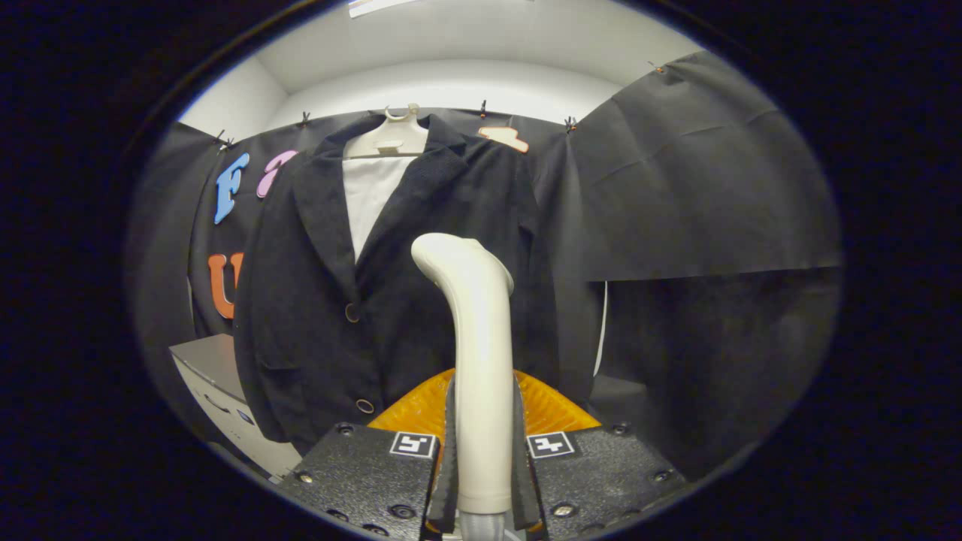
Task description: Iron the clothes twice with a garment steamer, once on the left side and once on the right side.
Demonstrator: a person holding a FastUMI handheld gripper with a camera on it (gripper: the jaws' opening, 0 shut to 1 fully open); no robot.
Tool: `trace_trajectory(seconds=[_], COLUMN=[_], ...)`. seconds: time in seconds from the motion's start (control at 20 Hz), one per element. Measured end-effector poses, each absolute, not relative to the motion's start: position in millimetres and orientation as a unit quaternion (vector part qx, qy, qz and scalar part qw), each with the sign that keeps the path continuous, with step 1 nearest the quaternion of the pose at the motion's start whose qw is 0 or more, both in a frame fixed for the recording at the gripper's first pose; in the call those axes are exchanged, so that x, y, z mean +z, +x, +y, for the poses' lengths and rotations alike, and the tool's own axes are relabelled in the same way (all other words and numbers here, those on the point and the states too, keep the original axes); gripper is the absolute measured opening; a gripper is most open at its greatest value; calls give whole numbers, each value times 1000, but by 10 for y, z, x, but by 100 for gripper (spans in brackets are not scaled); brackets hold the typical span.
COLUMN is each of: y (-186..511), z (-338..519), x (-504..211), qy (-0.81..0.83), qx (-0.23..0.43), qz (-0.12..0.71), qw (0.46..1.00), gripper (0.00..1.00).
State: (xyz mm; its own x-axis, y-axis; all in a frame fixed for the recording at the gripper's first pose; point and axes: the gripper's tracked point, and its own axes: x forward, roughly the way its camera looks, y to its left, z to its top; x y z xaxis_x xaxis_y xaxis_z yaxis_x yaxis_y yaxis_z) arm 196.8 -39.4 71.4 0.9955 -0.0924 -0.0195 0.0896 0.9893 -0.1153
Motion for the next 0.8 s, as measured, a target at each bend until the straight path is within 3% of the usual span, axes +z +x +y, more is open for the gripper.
trace_trajectory(seconds=[0.8], y=[1577], z=[-343], x=[-326], qy=[-112], qx=[-45], qz=[86], qw=[989], gripper=[31])
